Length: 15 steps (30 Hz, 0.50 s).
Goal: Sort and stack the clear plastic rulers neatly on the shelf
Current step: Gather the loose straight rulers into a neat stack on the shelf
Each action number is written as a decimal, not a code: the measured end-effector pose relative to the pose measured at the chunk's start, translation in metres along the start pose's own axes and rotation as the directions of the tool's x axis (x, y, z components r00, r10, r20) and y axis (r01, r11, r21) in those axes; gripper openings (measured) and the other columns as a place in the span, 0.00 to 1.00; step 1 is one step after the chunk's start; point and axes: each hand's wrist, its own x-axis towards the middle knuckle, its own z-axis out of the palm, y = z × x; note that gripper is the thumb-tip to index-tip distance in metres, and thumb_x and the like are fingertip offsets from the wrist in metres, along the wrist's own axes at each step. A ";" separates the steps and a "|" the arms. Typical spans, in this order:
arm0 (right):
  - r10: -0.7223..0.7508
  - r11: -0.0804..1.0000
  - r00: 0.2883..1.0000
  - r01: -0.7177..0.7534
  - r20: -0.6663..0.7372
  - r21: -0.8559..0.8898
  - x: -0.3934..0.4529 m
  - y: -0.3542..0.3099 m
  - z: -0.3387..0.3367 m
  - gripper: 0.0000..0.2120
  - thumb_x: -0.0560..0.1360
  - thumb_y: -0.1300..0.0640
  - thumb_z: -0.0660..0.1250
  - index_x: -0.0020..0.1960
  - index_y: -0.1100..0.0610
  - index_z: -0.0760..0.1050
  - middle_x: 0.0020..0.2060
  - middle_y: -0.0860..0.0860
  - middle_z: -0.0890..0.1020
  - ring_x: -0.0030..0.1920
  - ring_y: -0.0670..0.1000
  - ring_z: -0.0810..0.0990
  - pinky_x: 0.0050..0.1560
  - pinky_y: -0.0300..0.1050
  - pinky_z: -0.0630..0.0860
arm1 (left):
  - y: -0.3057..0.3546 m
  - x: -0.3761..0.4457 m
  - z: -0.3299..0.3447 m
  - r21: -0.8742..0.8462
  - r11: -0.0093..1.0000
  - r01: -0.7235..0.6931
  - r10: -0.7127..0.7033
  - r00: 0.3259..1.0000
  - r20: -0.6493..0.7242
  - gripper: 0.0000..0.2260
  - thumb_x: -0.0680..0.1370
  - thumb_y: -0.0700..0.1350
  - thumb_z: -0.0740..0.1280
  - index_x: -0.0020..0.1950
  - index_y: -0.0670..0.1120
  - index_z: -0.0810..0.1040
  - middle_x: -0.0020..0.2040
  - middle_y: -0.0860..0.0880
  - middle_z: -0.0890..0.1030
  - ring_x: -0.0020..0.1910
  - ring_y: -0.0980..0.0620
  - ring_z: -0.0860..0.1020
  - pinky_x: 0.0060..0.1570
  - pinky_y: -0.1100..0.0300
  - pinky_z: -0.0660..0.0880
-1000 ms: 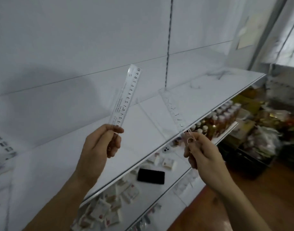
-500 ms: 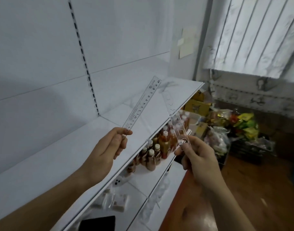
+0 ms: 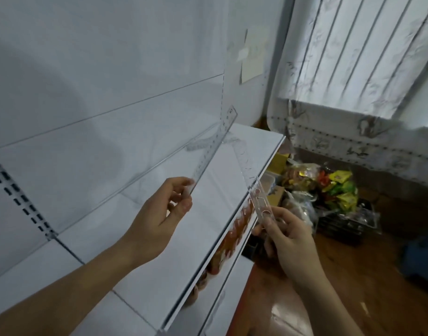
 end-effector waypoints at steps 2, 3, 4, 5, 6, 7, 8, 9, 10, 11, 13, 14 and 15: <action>-0.001 1.000 1.000 0.001 0.002 0.008 0.029 0.003 0.005 0.09 0.81 0.54 0.65 0.58 0.53 0.80 0.36 0.63 0.83 0.25 0.51 0.72 0.26 0.39 0.67 | -0.009 0.010 0.000 0.055 0.998 0.008 -0.008 1.000 -0.002 0.12 0.81 0.54 0.63 0.65 0.61 0.73 0.54 0.57 0.81 0.55 0.49 0.81 0.56 0.54 0.78; -0.006 1.000 1.000 0.006 -0.001 0.004 0.047 0.004 0.008 0.08 0.82 0.56 0.64 0.57 0.54 0.80 0.36 0.61 0.84 0.25 0.47 0.74 0.26 0.36 0.68 | -0.013 0.014 -0.002 0.081 0.997 0.015 -0.014 1.000 -0.005 0.12 0.81 0.54 0.63 0.64 0.61 0.73 0.55 0.58 0.81 0.56 0.50 0.81 0.56 0.56 0.77; -0.008 1.000 1.000 0.008 -0.005 -0.010 0.065 0.004 0.012 0.07 0.82 0.58 0.64 0.57 0.55 0.79 0.36 0.58 0.85 0.25 0.46 0.75 0.26 0.35 0.69 | -0.017 0.017 -0.003 0.106 0.994 0.025 -0.023 1.000 -0.014 0.12 0.81 0.54 0.64 0.64 0.60 0.73 0.55 0.59 0.81 0.57 0.51 0.81 0.56 0.59 0.77; -0.003 1.000 1.000 0.003 -0.003 -0.031 0.084 0.003 0.016 0.06 0.83 0.59 0.64 0.58 0.55 0.79 0.37 0.55 0.86 0.25 0.47 0.75 0.26 0.36 0.70 | -0.021 0.020 -0.005 0.133 0.990 0.039 -0.035 0.999 -0.029 0.11 0.82 0.54 0.64 0.64 0.60 0.74 0.55 0.59 0.81 0.57 0.52 0.80 0.56 0.62 0.76; 0.003 0.998 1.000 -0.003 0.009 -0.056 0.104 0.002 0.020 0.07 0.83 0.58 0.64 0.59 0.54 0.78 0.37 0.53 0.87 0.26 0.51 0.74 0.26 0.40 0.70 | -0.024 0.021 -0.007 0.167 0.984 0.055 -0.047 0.998 -0.052 0.11 0.82 0.53 0.65 0.64 0.59 0.74 0.55 0.61 0.81 0.57 0.54 0.80 0.56 0.65 0.75; 0.011 0.997 1.000 -0.008 0.028 -0.082 0.125 0.000 0.024 0.07 0.83 0.57 0.64 0.60 0.53 0.77 0.37 0.50 0.87 0.27 0.53 0.73 0.26 0.43 0.71 | -0.026 0.023 -0.008 0.206 0.976 0.075 -0.059 0.995 -0.083 0.12 0.80 0.52 0.65 0.64 0.58 0.75 0.55 0.62 0.81 0.57 0.56 0.80 0.55 0.69 0.73; 0.015 0.994 0.999 -0.010 0.047 -0.106 0.146 -0.002 0.027 0.08 0.83 0.56 0.64 0.61 0.53 0.77 0.37 0.49 0.87 0.28 0.54 0.73 0.26 0.44 0.71 | -0.028 0.025 -0.010 0.248 0.964 0.098 -0.071 0.991 -0.115 0.13 0.79 0.52 0.66 0.64 0.58 0.75 0.54 0.64 0.81 0.56 0.58 0.80 0.54 0.72 0.72; 0.018 0.991 0.998 -0.009 0.063 -0.132 0.167 -0.003 0.030 0.08 0.83 0.56 0.65 0.61 0.53 0.77 0.37 0.48 0.87 0.28 0.53 0.73 0.26 0.43 0.71 | -0.029 0.027 -0.011 0.287 0.950 0.121 -0.082 0.986 -0.145 0.13 0.79 0.52 0.66 0.64 0.57 0.76 0.54 0.65 0.81 0.56 0.60 0.80 0.53 0.75 0.71; 0.021 0.985 0.997 -0.007 0.077 -0.171 0.187 -0.004 0.032 0.08 0.83 0.56 0.65 0.62 0.52 0.77 0.36 0.47 0.87 0.28 0.51 0.73 0.25 0.40 0.70 | -0.032 0.030 -0.013 0.322 0.936 0.142 -0.089 0.981 -0.171 0.14 0.78 0.52 0.65 0.64 0.56 0.76 0.54 0.65 0.80 0.55 0.61 0.79 0.52 0.76 0.70; 0.023 0.975 0.995 -0.002 0.093 -0.221 0.206 -0.004 0.034 0.09 0.83 0.55 0.65 0.62 0.52 0.76 0.36 0.46 0.87 0.28 0.49 0.74 0.25 0.38 0.69 | -0.034 0.033 -0.014 0.352 0.922 0.163 -0.097 0.975 -0.198 0.14 0.78 0.52 0.65 0.64 0.55 0.76 0.53 0.65 0.80 0.55 0.61 0.79 0.51 0.77 0.70; 0.035 0.949 0.989 0.012 0.143 -0.314 0.239 0.000 0.037 0.09 0.82 0.55 0.65 0.63 0.51 0.76 0.35 0.44 0.87 0.28 0.45 0.77 0.27 0.36 0.71 | -0.038 0.041 -0.014 0.394 0.893 0.217 -0.119 0.959 -0.258 0.14 0.78 0.53 0.65 0.64 0.55 0.76 0.53 0.64 0.80 0.54 0.61 0.80 0.50 0.75 0.71; 0.047 0.938 0.983 0.017 0.176 -0.345 0.252 0.003 0.037 0.10 0.82 0.55 0.64 0.63 0.51 0.77 0.35 0.43 0.86 0.29 0.44 0.79 0.30 0.37 0.74 | -0.039 0.046 -0.013 0.402 0.883 0.244 -0.131 0.949 -0.288 0.14 0.79 0.53 0.65 0.64 0.55 0.76 0.53 0.64 0.81 0.54 0.61 0.80 0.50 0.73 0.71; 0.057 0.930 0.976 0.025 0.211 -0.367 0.265 0.007 0.037 0.10 0.82 0.55 0.65 0.63 0.51 0.77 0.34 0.42 0.86 0.31 0.44 0.81 0.34 0.39 0.77 | -0.040 0.051 -0.011 0.405 0.875 0.265 -0.139 0.939 -0.314 0.14 0.79 0.53 0.65 0.64 0.56 0.76 0.53 0.64 0.81 0.54 0.61 0.80 0.51 0.71 0.72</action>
